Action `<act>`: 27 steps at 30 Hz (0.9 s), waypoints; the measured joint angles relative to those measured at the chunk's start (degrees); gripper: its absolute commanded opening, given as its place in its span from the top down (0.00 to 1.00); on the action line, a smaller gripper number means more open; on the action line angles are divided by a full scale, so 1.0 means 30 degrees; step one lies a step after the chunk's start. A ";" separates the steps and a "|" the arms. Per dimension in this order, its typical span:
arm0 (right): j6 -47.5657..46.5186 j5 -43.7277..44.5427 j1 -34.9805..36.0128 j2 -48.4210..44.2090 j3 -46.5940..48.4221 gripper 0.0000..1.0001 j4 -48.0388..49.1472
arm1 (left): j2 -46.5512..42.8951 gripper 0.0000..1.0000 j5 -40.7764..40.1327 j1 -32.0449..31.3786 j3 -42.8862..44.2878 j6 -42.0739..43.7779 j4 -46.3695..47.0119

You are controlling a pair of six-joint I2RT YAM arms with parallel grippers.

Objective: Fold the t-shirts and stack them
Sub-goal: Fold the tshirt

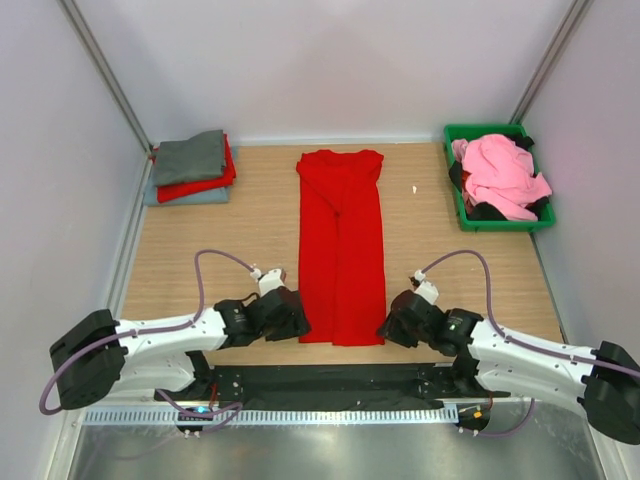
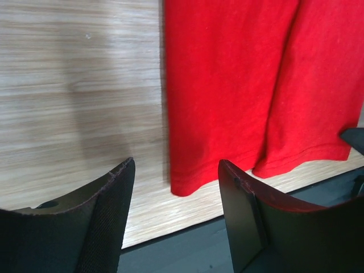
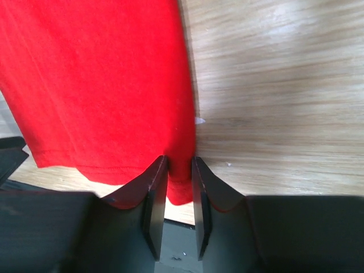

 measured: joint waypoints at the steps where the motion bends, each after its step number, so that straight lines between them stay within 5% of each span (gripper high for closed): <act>1: 0.0131 0.0007 0.0080 -0.0313 -0.0168 0.71 -0.0051 | 0.0146 0.41 -0.0044 -0.0036 0.0000 -0.0066 0.0189; 14: 0.0714 0.0044 0.0255 -0.1698 -0.0605 0.90 -0.1413 | 0.1107 0.60 -0.0423 -0.0386 0.0022 -0.0554 0.1406; 21: 0.0721 0.0044 0.0277 -0.1923 -0.0656 0.99 -0.1632 | 0.1523 0.99 -0.0459 -0.0670 -0.0022 -0.0663 0.1443; 27: 0.0714 0.0080 0.0306 -0.2550 -0.0663 0.99 -0.2455 | 0.1290 1.00 -0.0408 -0.0707 -0.0255 -0.0750 0.1530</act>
